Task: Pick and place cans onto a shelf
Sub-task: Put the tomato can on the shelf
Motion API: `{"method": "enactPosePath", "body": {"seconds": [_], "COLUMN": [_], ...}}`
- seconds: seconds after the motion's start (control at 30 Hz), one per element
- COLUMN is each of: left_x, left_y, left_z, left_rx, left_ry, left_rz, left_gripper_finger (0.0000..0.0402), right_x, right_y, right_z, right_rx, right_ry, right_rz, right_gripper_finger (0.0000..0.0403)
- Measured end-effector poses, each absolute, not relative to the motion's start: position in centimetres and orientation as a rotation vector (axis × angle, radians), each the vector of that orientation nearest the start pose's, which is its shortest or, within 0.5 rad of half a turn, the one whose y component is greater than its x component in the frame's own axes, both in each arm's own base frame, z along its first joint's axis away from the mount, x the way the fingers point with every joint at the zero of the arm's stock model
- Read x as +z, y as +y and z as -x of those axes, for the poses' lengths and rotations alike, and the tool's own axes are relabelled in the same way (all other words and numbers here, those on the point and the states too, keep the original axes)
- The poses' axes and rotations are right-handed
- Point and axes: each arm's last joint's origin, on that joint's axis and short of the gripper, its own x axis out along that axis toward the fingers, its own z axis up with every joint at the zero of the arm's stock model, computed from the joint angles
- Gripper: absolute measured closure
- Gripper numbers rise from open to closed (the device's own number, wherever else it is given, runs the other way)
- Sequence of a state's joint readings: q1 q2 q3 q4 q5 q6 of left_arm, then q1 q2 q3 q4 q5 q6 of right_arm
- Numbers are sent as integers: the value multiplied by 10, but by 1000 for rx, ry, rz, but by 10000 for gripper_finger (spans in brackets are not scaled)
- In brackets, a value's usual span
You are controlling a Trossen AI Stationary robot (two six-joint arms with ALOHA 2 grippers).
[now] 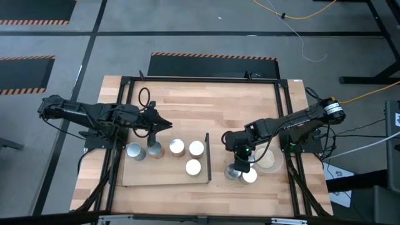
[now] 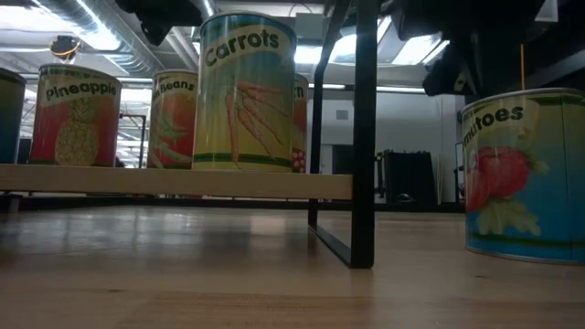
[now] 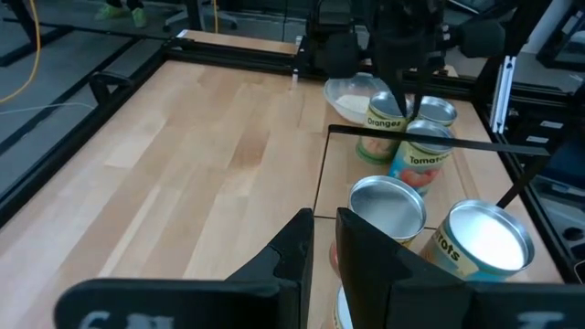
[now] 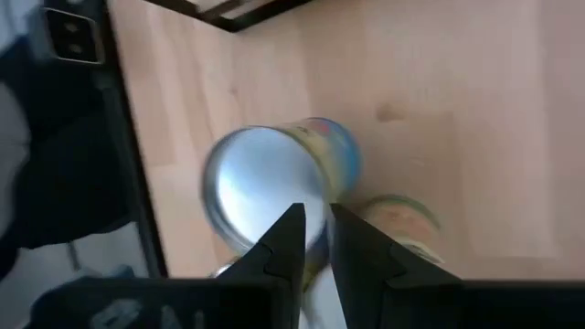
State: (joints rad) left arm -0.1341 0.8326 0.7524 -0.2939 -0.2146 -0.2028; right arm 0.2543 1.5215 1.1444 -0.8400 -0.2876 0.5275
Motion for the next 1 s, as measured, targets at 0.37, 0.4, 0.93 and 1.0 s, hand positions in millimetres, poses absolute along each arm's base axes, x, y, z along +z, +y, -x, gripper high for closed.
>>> {"method": "enactPosePath", "body": {"seconds": [0.37,0.4,0.93,1.0], "left_x": [304,304,304,304], "left_y": [-18,-18,-18,-18], "left_z": [-180,-180,-180,-180], "left_rx": [117,117,116,117], "left_ry": [359,359,359,361], "left_rz": [135,135,135,135], "left_gripper_finger": [358,358,358,358], "right_x": [224,224,220,218], "right_y": [81,81,81,81], "right_z": [-275,-276,-278,-279], "right_rx": [147,147,144,143], "right_ry": [1330,1329,1334,1336], "right_rz": [-498,-498,-493,-493], "right_gripper_finger": [347,347,347,347]}}
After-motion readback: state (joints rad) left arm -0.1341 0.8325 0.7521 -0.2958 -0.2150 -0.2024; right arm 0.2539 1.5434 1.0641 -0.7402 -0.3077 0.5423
